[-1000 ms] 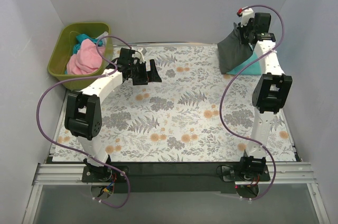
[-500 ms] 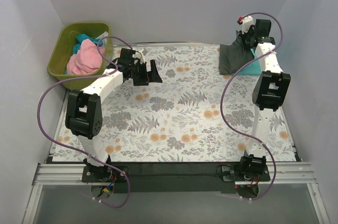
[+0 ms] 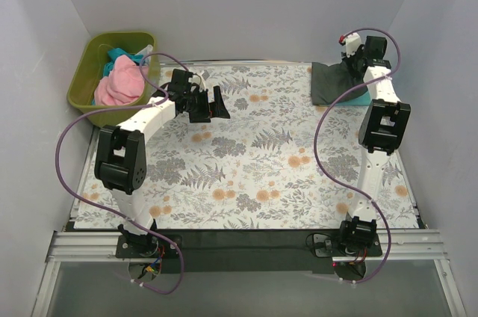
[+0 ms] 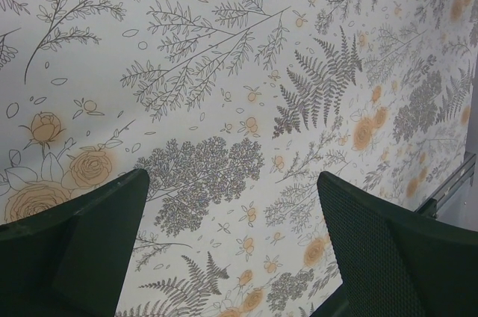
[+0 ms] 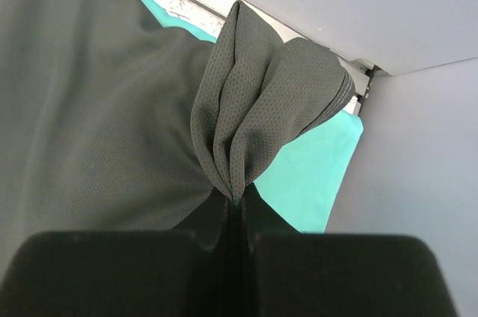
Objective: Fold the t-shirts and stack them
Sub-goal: Neatly place the folded tshirt to the corner
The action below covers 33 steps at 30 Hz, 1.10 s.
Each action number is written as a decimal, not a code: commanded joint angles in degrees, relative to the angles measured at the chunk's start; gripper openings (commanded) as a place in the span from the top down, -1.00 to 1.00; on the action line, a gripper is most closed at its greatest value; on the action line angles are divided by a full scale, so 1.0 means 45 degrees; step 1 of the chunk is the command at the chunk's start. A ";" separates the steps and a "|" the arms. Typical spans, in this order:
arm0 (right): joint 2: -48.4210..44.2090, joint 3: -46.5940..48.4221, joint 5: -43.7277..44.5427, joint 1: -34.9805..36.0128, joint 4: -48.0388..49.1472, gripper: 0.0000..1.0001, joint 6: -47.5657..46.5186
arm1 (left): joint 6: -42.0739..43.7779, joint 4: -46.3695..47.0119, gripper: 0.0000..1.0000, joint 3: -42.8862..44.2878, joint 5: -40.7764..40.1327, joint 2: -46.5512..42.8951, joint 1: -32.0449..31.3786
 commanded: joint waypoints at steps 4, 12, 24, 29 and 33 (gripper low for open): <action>-0.0077 0.0533 0.0056 -0.0193 0.1169 0.97 -0.1216 | 0.0159 -0.0057 -0.79 0.0373 0.0328 0.0028 -0.0007; 0.0352 0.0142 0.0387 -0.0233 0.1931 0.97 -0.1744 | 0.0217 -0.0037 -0.79 0.0295 0.0426 0.0087 -0.0007; 0.0178 -0.0286 0.2497 -0.0252 0.3161 -0.12 -0.1881 | 0.0335 -0.0076 -0.82 0.0412 0.0348 0.0068 -0.0007; -0.0427 -0.0307 0.2986 -0.0252 0.3474 -0.29 -0.1842 | 0.0413 -0.0096 -0.88 0.0354 0.0192 -0.0147 0.0012; -0.1072 -0.0405 0.2518 -0.0271 0.3572 -0.26 -0.1063 | 0.0471 -0.0096 -0.89 0.0393 -0.0042 -0.0303 -0.0007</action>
